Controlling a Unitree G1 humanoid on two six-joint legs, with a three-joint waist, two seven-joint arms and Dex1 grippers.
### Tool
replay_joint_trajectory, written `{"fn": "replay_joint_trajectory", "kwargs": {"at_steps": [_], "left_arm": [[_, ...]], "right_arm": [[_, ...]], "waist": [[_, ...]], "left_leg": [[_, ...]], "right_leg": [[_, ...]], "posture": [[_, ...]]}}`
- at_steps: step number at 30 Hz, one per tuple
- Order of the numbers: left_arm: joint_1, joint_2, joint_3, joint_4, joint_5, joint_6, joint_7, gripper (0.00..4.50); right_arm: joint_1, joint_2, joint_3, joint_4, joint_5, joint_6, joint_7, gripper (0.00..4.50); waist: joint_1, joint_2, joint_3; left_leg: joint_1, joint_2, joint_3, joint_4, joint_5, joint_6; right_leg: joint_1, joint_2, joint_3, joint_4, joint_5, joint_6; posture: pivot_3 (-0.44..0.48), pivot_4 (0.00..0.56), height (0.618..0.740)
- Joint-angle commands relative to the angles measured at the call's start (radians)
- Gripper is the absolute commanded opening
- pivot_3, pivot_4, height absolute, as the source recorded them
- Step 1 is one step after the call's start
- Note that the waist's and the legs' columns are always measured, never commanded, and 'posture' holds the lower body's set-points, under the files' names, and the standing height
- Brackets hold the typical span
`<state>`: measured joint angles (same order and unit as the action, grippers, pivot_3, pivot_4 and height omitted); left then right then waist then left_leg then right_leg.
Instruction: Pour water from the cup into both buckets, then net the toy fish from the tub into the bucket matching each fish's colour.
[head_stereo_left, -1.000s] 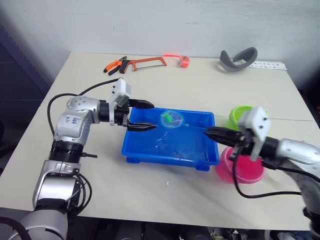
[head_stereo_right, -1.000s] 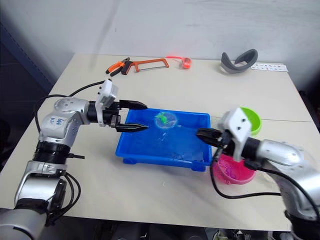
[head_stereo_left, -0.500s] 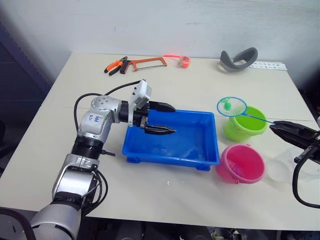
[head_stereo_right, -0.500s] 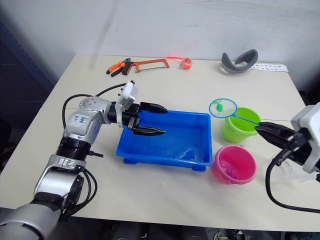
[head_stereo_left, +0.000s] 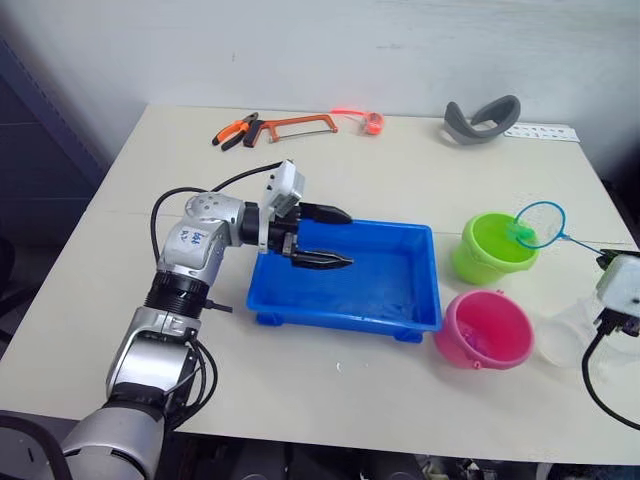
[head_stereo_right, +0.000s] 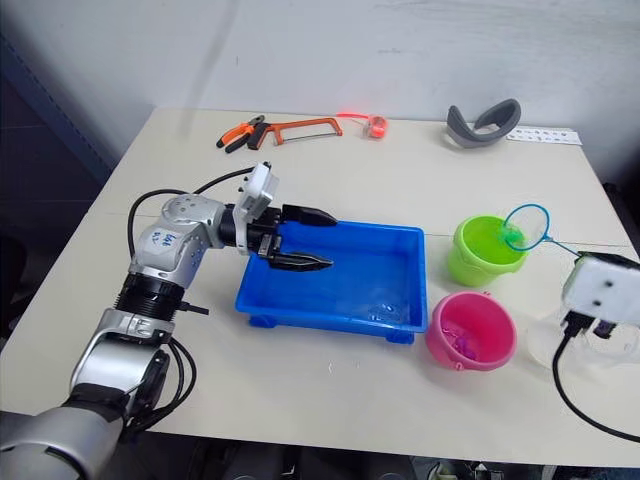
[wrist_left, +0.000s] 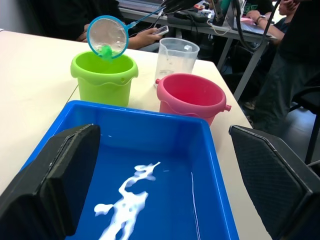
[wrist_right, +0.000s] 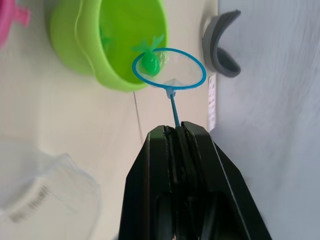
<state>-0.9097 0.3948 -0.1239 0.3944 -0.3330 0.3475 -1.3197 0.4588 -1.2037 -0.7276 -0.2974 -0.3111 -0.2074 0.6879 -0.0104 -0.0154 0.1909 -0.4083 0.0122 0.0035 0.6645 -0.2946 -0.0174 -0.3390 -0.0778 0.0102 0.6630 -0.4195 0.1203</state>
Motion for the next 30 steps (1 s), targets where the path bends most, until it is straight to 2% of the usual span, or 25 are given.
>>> {"fn": "replay_joint_trajectory", "kwargs": {"at_steps": [1, 4, 10, 18, 22, 26, 30], "left_arm": [[0.001, 0.009, 0.019, -0.042, -0.013, -0.006, 0.007, 4.48], [0.002, 0.012, 0.019, -0.041, -0.013, -0.008, 0.011, 4.48], [-0.001, 0.008, 0.018, -0.036, -0.014, -0.011, 0.015, 4.48], [-0.015, -0.002, 0.014, -0.015, -0.011, -0.025, 0.012, 4.48], [-0.027, -0.006, 0.013, 0.003, -0.008, -0.035, 0.008, 4.48], [-0.025, -0.003, 0.010, 0.002, -0.007, -0.041, -0.002, 4.48], [-0.003, 0.026, 0.008, -0.052, -0.033, 0.000, -0.044, 4.48]], "right_arm": [[-0.001, -0.031, -0.049, 0.091, -0.156, -0.238, -0.078, 0.00], [-0.038, -0.049, -0.079, 0.143, -0.255, -0.371, -0.155, 0.00], [-0.101, -0.058, -0.097, 0.176, -0.337, -0.493, -0.211, 0.00], [-0.093, -0.066, -0.096, 0.214, -0.389, -0.623, -0.205, 0.00], [-0.169, -0.113, -0.116, 0.276, -0.382, -0.629, -0.225, 0.00], [-0.142, -0.048, -0.073, 0.286, -0.046, -0.504, -0.056, 0.00], [-0.152, 0.049, -0.060, 0.118, 0.347, -0.148, 0.104, 0.00]], "waist": [[0.002, 0.000, 0.000], [0.005, 0.000, 0.000], [0.004, 0.000, 0.000], [0.004, 0.000, 0.000], [-0.002, 0.000, 0.000], [-0.012, -0.001, 0.000], [-0.014, -0.001, 0.000]], "left_leg": [[0.000, 0.000, 0.000, 0.000, 0.000, 0.000], [0.000, 0.000, 0.000, 0.000, 0.000, 0.000], [0.001, 0.001, 0.001, 0.000, 0.000, 0.000], [0.001, 0.000, 0.002, 0.000, 0.000, 0.000], [0.002, 0.000, 0.003, 0.000, 0.000, 0.000], [0.002, 0.002, 0.003, 0.000, 0.000, 0.000], [0.002, 0.001, 0.002, -0.001, -0.001, 0.001]], "right_leg": [[0.000, 0.000, 0.000, 0.000, 0.000, 0.000], [0.000, 0.000, 0.000, 0.000, 0.000, 0.000], [0.000, 0.000, 0.001, 0.000, 0.000, 0.000], [0.000, 0.000, 0.001, 0.000, 0.000, 0.000], [0.000, 0.000, 0.002, 0.000, 0.000, 0.000], [0.001, 0.001, 0.001, 0.001, 0.000, 0.000], [0.003, 0.000, -0.001, 0.000, 0.000, 0.000]], "posture": [[0.000, 0.150, 0.740], [0.000, 0.150, 0.740], [0.000, 0.150, 0.740], [0.000, 0.150, 0.740], [0.000, 0.150, 0.740], [0.000, 0.150, 0.740], [0.000, 0.150, 0.740]]}}
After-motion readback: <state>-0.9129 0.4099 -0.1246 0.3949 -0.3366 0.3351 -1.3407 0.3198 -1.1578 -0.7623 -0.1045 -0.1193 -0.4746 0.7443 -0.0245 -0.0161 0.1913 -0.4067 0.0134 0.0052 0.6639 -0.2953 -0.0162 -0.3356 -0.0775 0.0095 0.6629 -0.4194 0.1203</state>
